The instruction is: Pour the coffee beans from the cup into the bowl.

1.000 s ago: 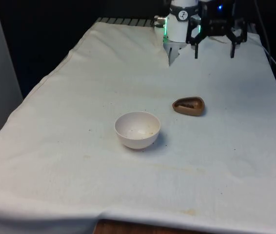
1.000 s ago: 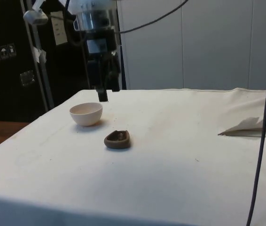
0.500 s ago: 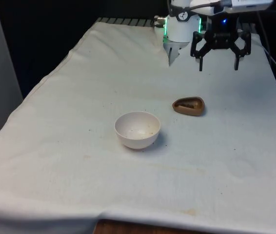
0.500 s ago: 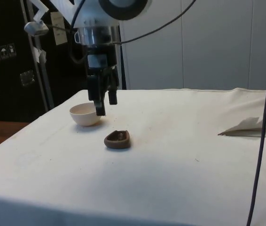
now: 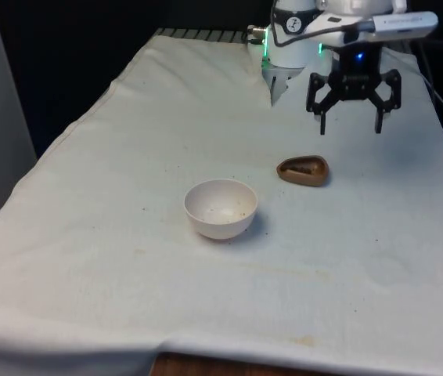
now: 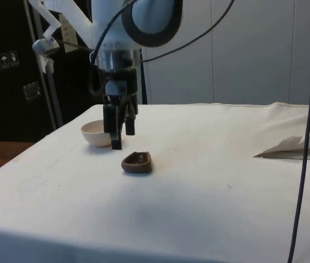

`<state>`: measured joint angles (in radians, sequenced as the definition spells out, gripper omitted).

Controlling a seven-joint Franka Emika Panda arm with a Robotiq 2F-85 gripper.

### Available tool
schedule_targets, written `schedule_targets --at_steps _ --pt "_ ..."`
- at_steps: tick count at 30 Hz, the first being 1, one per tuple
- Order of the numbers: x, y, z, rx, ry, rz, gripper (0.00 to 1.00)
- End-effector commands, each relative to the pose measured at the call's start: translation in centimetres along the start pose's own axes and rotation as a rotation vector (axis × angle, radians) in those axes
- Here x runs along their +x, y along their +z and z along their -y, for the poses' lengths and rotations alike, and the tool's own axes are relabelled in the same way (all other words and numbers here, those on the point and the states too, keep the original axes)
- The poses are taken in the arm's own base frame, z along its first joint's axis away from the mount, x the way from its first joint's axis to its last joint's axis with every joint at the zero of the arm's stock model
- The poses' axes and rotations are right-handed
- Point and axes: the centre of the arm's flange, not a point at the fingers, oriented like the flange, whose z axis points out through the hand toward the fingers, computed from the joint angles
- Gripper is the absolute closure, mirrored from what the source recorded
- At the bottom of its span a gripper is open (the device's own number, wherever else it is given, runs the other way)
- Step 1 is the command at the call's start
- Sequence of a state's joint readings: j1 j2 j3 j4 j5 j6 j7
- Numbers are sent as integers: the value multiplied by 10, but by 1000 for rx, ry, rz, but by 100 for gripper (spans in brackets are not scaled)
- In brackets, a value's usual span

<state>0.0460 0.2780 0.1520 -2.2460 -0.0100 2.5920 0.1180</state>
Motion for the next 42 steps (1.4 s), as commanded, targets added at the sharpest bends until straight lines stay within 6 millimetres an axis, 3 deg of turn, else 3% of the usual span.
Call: schedule_targets --at_steps 1,10,18,42 --pt "1 3 2 -11 4 -9 0" --pt "0 14 16 -12 -10 -16 0" --pt "-2 35 12 -35 -16 -29 0" --pt "-1 47 16 -125 16 4 0"
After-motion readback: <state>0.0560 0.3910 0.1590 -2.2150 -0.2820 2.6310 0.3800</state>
